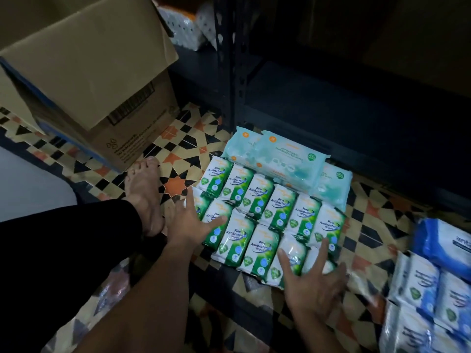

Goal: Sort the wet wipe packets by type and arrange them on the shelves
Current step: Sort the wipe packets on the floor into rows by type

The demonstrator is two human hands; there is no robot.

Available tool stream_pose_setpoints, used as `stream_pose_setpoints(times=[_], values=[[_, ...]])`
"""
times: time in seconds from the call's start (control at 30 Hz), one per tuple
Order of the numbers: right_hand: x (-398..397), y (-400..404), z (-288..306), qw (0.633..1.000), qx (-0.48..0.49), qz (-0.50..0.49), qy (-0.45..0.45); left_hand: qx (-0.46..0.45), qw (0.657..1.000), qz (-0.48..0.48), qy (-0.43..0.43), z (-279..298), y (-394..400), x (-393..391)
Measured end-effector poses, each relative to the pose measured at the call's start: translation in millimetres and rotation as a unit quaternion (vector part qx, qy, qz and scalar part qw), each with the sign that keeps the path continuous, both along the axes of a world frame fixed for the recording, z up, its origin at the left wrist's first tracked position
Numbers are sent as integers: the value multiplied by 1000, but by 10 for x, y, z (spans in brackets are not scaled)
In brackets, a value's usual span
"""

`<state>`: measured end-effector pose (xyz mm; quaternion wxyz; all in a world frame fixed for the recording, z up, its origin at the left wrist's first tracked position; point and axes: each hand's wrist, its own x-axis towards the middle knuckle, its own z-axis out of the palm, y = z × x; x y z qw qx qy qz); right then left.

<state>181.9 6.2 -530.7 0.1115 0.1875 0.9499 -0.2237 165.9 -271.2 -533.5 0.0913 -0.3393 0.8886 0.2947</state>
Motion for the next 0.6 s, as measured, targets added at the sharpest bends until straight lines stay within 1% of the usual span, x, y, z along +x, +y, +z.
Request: stream_pose_setpoints(times=[0.1,0.13,0.23,0.3,0.33,0.37,0.4,0.43,0.5,0.57,0.6], values=[[39,-121,22,998,-1,29,-52,-3,1000,-28,8,-54,70,58],[33,-165,17,998,-5,29,-56,1,999,-36,12,-84,66,61],[-7,-222,-4,998,-34,13,-48,-7,998,-56,21,-119,74,9],[-23,-226,-2,998,-46,7,-47,4,997,-67,29,-87,74,5],[-28,-220,13,998,-52,8,-43,8,996,-79,35,-58,79,17],[-37,-209,37,998,-56,12,-36,-3,993,-110,37,-12,89,35],[-42,-190,52,998,-56,20,-30,-31,985,-163,37,43,108,59],[-47,-159,77,998,-51,34,-24,-67,970,-232,31,100,130,86],[-50,-91,120,995,-33,92,-25,-132,928,-349,6,182,165,144],[-25,-28,140,986,0,164,-41,-186,890,-416,-25,171,159,180],[-3,-4,140,978,23,200,-51,-203,878,-433,-32,135,151,190]])
